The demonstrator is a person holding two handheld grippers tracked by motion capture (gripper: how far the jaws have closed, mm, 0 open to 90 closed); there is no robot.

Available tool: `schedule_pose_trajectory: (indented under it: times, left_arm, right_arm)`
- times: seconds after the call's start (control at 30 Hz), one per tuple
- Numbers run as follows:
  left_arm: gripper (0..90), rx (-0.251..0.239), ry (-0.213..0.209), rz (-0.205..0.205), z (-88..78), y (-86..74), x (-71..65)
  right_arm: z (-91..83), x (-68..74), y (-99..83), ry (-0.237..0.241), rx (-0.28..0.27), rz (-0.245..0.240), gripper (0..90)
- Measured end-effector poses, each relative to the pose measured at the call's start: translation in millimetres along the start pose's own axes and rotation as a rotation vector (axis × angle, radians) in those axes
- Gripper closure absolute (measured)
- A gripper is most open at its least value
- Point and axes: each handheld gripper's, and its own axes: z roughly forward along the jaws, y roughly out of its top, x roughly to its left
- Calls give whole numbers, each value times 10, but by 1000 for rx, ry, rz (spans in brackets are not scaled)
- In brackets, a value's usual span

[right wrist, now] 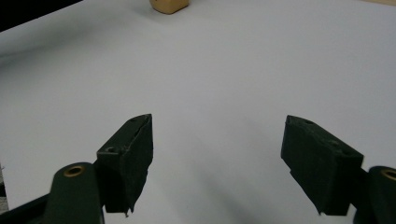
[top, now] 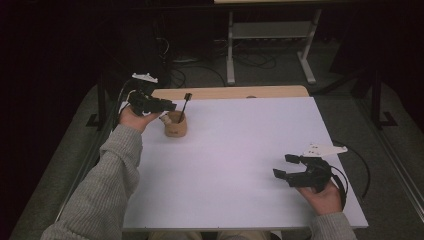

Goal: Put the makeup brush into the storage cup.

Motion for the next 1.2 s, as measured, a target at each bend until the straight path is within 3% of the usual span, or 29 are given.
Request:
schedule_pose_trajectory:
  times: [0.4,0.77,0.87,1.2]
  left_arm:
    - [583,8,-5,44,-46,-49,-136]
    - [545,-4,-12,41,-80,-171,-249]
    - [537,8,-9,57,-102,-216,-285]
    - [526,-40,-6,51,-286,-422,-430]
  right_arm:
    - [8,10,-9,-10,6,-4,239]
    - [-2,60,-4,-17,7,-16,237]
    - [-4,75,5,-19,3,-31,236]
    - [-21,95,3,-23,-3,-35,227]
